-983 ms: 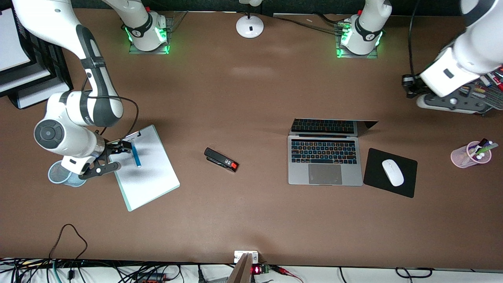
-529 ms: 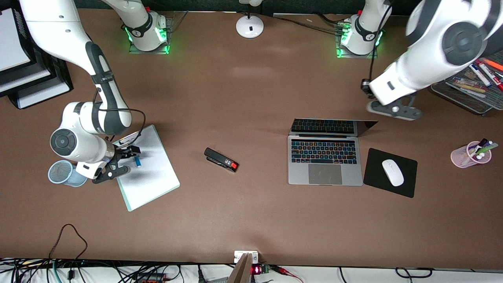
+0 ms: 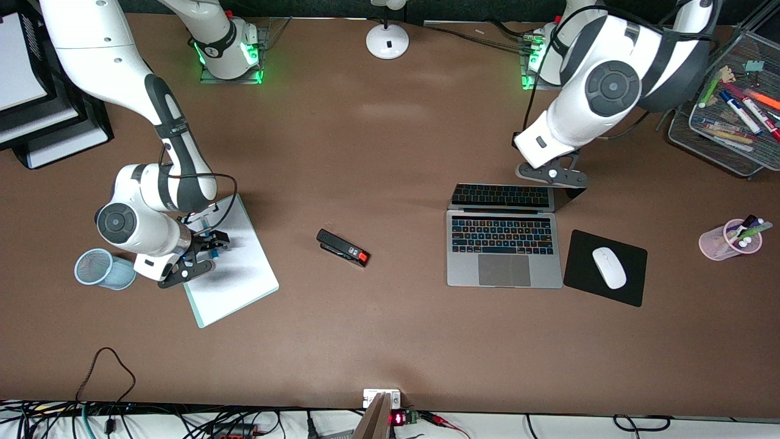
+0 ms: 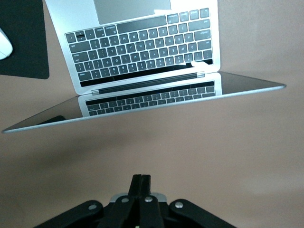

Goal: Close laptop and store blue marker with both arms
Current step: 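Lift the marker with the right gripper while the left gripper hooks the lid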

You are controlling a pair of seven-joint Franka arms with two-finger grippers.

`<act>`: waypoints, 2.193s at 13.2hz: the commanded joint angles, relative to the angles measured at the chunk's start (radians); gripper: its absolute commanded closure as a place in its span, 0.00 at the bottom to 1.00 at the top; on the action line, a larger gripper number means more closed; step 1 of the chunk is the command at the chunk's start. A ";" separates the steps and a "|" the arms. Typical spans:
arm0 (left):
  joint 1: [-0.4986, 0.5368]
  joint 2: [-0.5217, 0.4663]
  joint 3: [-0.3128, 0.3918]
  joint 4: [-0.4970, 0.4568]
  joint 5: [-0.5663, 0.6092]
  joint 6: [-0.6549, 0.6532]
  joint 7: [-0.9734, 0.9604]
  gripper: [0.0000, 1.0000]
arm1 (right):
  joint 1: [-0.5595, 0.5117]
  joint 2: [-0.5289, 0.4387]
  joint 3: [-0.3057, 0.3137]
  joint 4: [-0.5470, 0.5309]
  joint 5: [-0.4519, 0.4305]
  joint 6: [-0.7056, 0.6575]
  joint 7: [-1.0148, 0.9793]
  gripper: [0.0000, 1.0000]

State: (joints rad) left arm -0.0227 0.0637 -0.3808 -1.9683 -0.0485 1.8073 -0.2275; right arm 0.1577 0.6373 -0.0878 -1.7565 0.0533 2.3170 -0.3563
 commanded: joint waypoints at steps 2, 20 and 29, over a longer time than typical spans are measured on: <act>0.009 0.002 0.000 -0.134 -0.016 0.193 -0.009 1.00 | -0.015 0.030 0.011 0.015 0.016 0.013 -0.019 0.00; 0.021 0.071 0.005 -0.173 -0.004 0.425 -0.004 1.00 | -0.007 0.052 0.011 0.035 0.014 0.048 -0.021 0.51; 0.040 0.165 0.016 -0.150 0.038 0.581 0.011 1.00 | -0.006 0.050 0.011 0.034 0.017 0.048 -0.010 0.61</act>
State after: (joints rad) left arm 0.0055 0.1867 -0.3655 -2.1381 -0.0358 2.3437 -0.2283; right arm 0.1575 0.6776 -0.0831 -1.7378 0.0534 2.3630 -0.3583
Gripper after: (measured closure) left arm 0.991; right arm 0.577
